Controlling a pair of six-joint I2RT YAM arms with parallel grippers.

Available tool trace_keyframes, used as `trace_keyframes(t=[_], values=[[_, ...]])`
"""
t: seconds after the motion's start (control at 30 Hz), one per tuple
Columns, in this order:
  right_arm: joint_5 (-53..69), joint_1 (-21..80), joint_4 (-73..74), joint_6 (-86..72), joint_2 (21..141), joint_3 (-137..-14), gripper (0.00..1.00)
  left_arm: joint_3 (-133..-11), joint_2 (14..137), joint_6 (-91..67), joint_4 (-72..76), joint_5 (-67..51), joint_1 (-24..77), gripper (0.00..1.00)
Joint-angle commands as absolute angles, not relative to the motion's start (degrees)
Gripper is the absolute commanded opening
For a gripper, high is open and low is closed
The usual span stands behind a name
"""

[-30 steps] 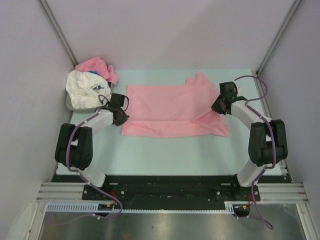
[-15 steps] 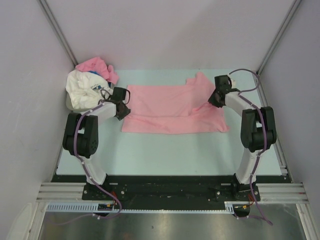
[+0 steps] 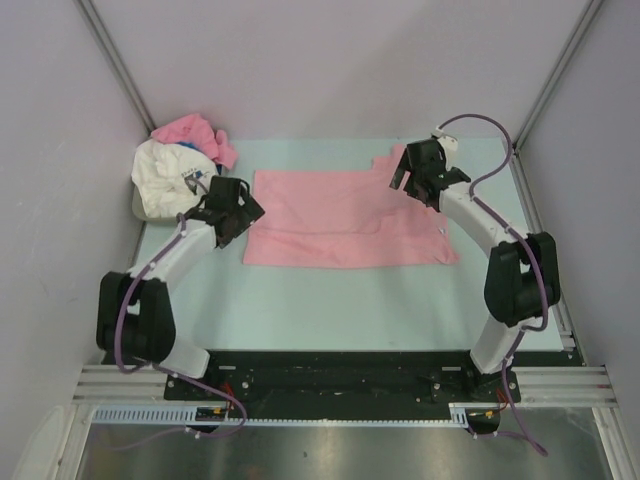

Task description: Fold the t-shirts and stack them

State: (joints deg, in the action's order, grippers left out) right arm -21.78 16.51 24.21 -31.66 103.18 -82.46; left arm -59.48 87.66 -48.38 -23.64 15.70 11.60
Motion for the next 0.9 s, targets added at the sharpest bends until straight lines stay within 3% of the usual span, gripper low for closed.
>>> trace_keyframes(t=[0.0, 0.27, 0.57, 0.87], values=[[-23.7, 18.2, 30.0, -30.8, 97.3, -82.4, 1.00, -57.1, 80.6, -46.0, -22.1, 10.6, 14.7, 1.00], [-7.7, 16.9, 29.2, -26.0, 101.6, -79.6, 1.00, -62.2, 88.1, -39.8, -15.8, 1.9, 18.0, 1.00], [-5.4, 16.8, 25.9, -25.0, 104.5, -76.4, 1.00, -66.8, 95.8, -37.3, -15.8, 2.3, 19.0, 1.00], [-5.4, 19.5, 22.8, -25.7, 106.3, -69.9, 1.00, -60.0, 96.9, -38.0, -12.7, 3.3, 20.7, 1.00]])
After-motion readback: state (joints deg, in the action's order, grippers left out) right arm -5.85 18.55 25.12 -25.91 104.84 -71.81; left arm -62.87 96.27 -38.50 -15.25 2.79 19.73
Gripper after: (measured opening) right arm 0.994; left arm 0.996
